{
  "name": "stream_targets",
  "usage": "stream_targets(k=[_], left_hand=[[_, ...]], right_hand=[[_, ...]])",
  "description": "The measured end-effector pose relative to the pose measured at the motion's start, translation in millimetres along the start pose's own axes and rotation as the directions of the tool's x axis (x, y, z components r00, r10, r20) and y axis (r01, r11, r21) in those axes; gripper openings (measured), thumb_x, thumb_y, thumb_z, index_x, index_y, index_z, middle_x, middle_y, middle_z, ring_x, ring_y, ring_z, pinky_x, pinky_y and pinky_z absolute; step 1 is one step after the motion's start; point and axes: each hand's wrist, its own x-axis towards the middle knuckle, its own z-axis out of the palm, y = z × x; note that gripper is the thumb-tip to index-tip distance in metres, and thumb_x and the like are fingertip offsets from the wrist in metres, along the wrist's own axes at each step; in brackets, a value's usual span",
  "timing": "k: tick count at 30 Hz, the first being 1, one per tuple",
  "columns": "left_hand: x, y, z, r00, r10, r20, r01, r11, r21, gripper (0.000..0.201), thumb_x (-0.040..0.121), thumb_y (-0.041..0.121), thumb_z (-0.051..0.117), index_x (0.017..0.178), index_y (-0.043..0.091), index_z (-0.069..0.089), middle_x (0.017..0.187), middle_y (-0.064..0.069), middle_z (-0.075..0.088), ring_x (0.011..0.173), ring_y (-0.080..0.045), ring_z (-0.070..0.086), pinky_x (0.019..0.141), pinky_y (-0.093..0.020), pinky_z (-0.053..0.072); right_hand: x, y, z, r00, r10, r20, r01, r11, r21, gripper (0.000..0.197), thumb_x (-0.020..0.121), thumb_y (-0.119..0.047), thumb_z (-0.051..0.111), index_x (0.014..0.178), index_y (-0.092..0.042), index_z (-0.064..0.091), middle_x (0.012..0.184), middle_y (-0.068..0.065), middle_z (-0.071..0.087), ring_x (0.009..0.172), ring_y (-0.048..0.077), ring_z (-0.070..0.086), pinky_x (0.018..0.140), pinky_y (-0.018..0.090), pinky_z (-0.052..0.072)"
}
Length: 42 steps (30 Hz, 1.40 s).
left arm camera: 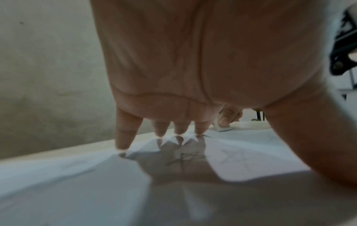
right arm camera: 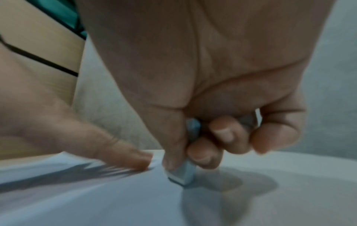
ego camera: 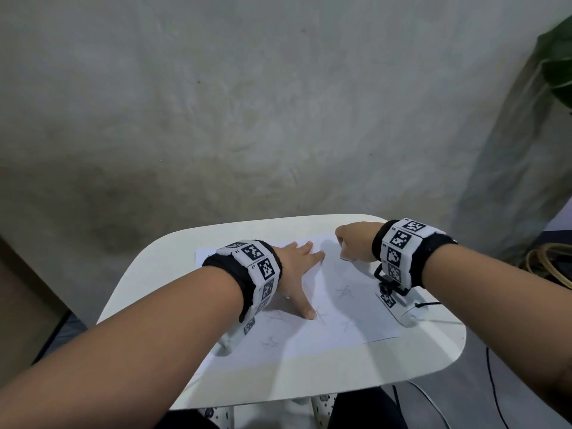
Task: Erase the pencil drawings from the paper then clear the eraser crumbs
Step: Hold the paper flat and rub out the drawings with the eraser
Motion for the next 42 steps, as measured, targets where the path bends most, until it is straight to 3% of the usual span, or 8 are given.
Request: stream_targets(k=[4, 8, 19, 27, 30, 33, 37, 42], left_hand=[[-3, 3, 12, 1.0, -0.009, -0.025, 0.008, 1.0, -0.029, 0.127, 0.071, 0.073, 0.068, 0.152, 0.032, -0.021, 0.16, 0.009, -0.027, 0.149, -0.017, -0.02, 0.12, -0.057, 0.005], [-2, 5, 18, 0.998, -0.004, -0.057, 0.002, 0.999, -0.041, 0.132, 0.068, 0.073, 0.071, 0.153, 0.03, -0.021, 0.16, 0.005, -0.028, 0.149, -0.021, -0.021, 0.12, -0.055, 0.004], [2, 1, 19, 0.999, 0.005, -0.042, -0.005, 1.0, -0.013, 0.132, 0.066, 0.075, 0.07, 0.149, 0.039, -0.026, 0.158, 0.008, -0.032, 0.148, -0.021, -0.024, 0.117, -0.057, 0.0], [2, 2, 17, 1.0, 0.003, -0.029, -0.002, 1.0, 0.004, 0.133, 0.066, 0.075, 0.07, 0.149, 0.037, -0.027, 0.158, 0.007, -0.032, 0.148, -0.022, -0.024, 0.117, -0.057, 0.0], [1, 3, 18, 0.999, 0.001, -0.04, -0.001, 1.0, -0.001, 0.133, 0.067, 0.074, 0.071, 0.149, 0.037, -0.026, 0.159, 0.006, -0.031, 0.148, -0.022, -0.024, 0.117, -0.057, 0.001], [0, 2, 17, 0.999, 0.008, -0.049, -0.008, 1.0, -0.015, 0.132, 0.067, 0.071, 0.073, 0.151, 0.037, -0.024, 0.159, 0.005, -0.03, 0.148, -0.023, -0.023, 0.118, -0.055, 0.001], [0, 2, 17, 0.999, -0.007, -0.031, 0.008, 1.0, 0.018, 0.131, 0.067, 0.076, 0.069, 0.148, 0.038, -0.027, 0.158, 0.007, -0.033, 0.148, -0.021, -0.024, 0.117, -0.058, 0.001], [-2, 5, 15, 0.999, -0.001, -0.032, 0.002, 1.0, 0.016, 0.13, 0.069, 0.073, 0.069, 0.15, 0.035, -0.026, 0.158, 0.005, -0.032, 0.148, -0.023, -0.024, 0.117, -0.057, 0.0]], right_hand=[[-9, -6, 0, 0.999, 0.01, -0.032, -0.012, 0.998, -0.054, 0.004, 0.086, -0.016, 0.054, 0.089, -0.017, 0.052, 0.082, 0.0, 0.062, 0.077, 0.024, 0.056, 0.067, 0.025, 0.043], [-30, -30, 13, 0.99, -0.13, 0.057, 0.135, 0.986, -0.095, 0.033, 0.096, -0.013, 0.05, 0.128, -0.012, 0.048, 0.123, 0.007, 0.06, 0.104, 0.025, 0.058, 0.08, 0.031, 0.043], [-45, -15, 12, 0.991, -0.123, 0.049, 0.125, 0.992, -0.035, 0.002, 0.096, -0.018, 0.046, 0.097, -0.016, 0.046, 0.072, -0.006, 0.048, 0.083, 0.022, 0.05, 0.073, 0.029, 0.039], [-50, -25, 14, 0.989, -0.139, 0.059, 0.144, 0.983, -0.11, 0.027, 0.097, -0.02, 0.046, 0.121, -0.009, 0.053, 0.098, 0.003, 0.061, 0.084, 0.021, 0.052, 0.073, 0.029, 0.04], [-52, -28, 10, 0.993, -0.115, 0.04, 0.12, 0.981, -0.149, 0.033, 0.099, -0.018, 0.043, 0.132, -0.01, 0.048, 0.111, 0.007, 0.062, 0.103, 0.025, 0.058, 0.085, 0.033, 0.043], [-57, -35, 18, 0.978, -0.2, 0.06, 0.207, 0.968, -0.142, 0.03, 0.098, -0.019, 0.046, 0.127, -0.011, 0.049, 0.091, 0.003, 0.057, 0.086, 0.023, 0.052, 0.068, 0.029, 0.041], [-46, -21, 10, 0.996, -0.081, 0.032, 0.085, 0.986, -0.143, 0.028, 0.097, -0.018, 0.046, 0.122, -0.01, 0.055, 0.096, 0.002, 0.063, 0.086, 0.023, 0.055, 0.074, 0.03, 0.042], [-55, -27, 18, 0.983, -0.174, 0.057, 0.18, 0.976, -0.119, 0.019, 0.097, -0.019, 0.046, 0.114, -0.013, 0.052, 0.075, -0.003, 0.049, 0.081, 0.022, 0.05, 0.069, 0.029, 0.04]])
